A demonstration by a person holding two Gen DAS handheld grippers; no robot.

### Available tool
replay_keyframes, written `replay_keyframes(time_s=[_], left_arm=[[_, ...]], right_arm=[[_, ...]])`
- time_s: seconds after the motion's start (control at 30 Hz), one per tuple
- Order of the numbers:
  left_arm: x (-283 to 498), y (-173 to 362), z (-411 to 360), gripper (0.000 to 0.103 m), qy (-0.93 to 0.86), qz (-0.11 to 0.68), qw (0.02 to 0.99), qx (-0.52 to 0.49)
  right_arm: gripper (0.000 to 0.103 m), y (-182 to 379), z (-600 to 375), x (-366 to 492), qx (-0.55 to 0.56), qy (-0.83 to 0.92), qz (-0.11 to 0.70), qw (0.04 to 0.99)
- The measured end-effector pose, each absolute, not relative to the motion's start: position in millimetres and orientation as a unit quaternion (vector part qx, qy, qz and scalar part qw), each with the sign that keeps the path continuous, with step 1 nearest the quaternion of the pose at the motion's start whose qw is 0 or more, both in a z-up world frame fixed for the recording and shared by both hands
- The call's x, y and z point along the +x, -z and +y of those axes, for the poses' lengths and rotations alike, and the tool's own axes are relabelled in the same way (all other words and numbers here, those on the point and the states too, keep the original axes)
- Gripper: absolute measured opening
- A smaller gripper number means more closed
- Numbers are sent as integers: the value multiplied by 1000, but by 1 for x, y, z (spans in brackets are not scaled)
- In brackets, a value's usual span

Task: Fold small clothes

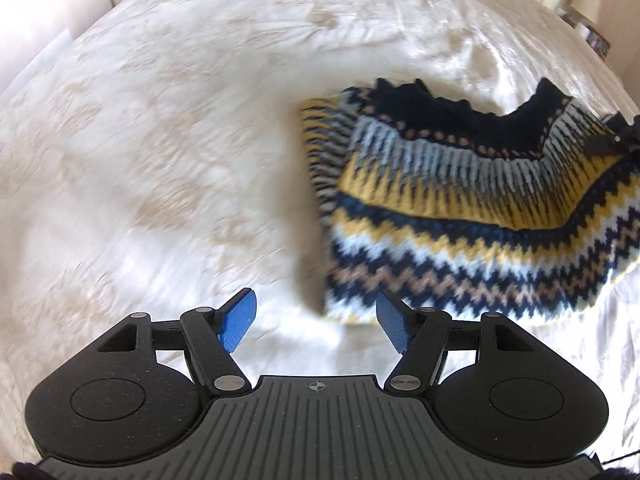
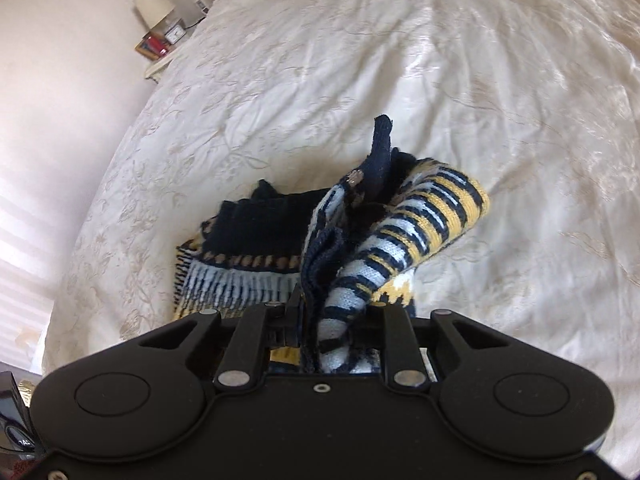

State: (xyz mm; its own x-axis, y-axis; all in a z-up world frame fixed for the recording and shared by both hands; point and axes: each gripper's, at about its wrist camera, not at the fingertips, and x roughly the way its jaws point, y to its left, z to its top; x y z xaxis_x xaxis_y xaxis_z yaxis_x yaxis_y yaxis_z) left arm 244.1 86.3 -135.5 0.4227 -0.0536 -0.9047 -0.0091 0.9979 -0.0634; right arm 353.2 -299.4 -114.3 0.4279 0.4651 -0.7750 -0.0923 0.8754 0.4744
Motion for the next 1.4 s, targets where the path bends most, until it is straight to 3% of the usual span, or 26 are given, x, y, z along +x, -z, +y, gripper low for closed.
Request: replay_keyframes(time_s=[0.5, 0.6, 0.63, 0.73, 1.07, 1.4], left_arm=[[208, 134, 161, 65, -1, 533, 844, -59], [205, 134, 167, 65, -3, 533, 844, -66], [205, 134, 168, 65, -3, 533, 843, -68], [203, 136, 168, 65, -2, 534, 842, -73], [208, 132, 144, 65, 22, 525, 848, -73], [258, 115, 115, 65, 73, 516, 846, -112]], right_arm=[[28, 136, -119, 362, 79, -199, 549, 808], [30, 142, -101, 362, 45, -190, 555, 809], [36, 143, -97, 362, 44, -191, 554, 809], [44, 140, -95, 360, 68, -206, 540, 814], [45, 110, -125, 335, 106, -236, 478, 839], [60, 115, -151, 262, -29, -260, 462, 847]])
